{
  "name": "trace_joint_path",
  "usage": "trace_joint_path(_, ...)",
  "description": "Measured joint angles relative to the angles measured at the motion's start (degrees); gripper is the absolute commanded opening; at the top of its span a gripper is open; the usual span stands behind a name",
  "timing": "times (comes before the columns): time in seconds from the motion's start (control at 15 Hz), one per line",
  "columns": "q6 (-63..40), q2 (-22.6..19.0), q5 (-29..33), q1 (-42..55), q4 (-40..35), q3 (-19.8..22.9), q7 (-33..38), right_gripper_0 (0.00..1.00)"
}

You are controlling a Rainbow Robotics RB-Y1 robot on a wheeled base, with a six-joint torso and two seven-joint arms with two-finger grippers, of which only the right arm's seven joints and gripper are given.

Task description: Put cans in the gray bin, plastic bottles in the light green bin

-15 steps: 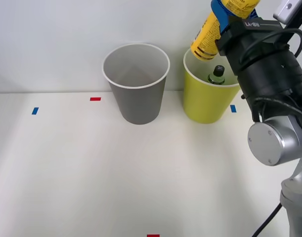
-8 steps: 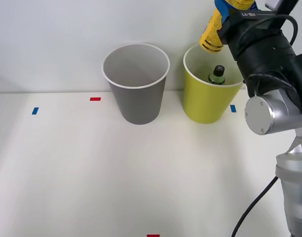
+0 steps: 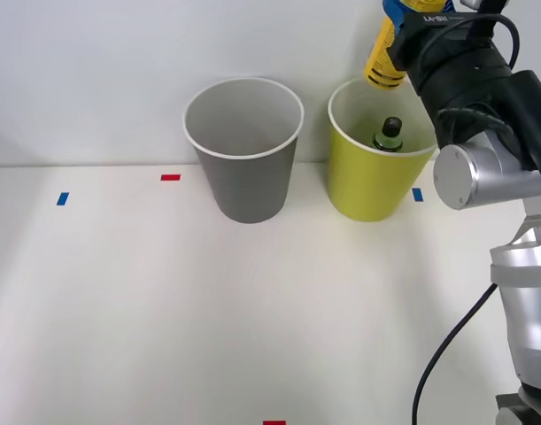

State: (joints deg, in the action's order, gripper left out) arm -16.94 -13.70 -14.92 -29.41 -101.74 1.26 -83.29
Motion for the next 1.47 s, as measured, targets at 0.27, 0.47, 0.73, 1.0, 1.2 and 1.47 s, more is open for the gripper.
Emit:
trace_joint_path(0.27,0.5,-0.3,0.1,-2.3,5.1,-1.1,0.1,0.3)
trace_joint_path(0.47,0.6,-0.4,0.5,-3.4,7.1,-1.5,-0.3,1.0)
trace_joint_path(0.73,0.9,-0.4,1.3,-3.5,7.3,-1.5,-0.7,1.0)
trace_joint_path(1.0,4.5,-0.4,1.5,-0.1,3.9,-2.1,-1.3,1.0)
trace_joint_path(1.2,5.4,-0.4,1.7,9.2,-7.5,-2.7,-1.9,1.0)
trace_joint_path(1.47,5.6,-0.6,2.2,21.0,-19.7,-3.9,-3.1,1.0)
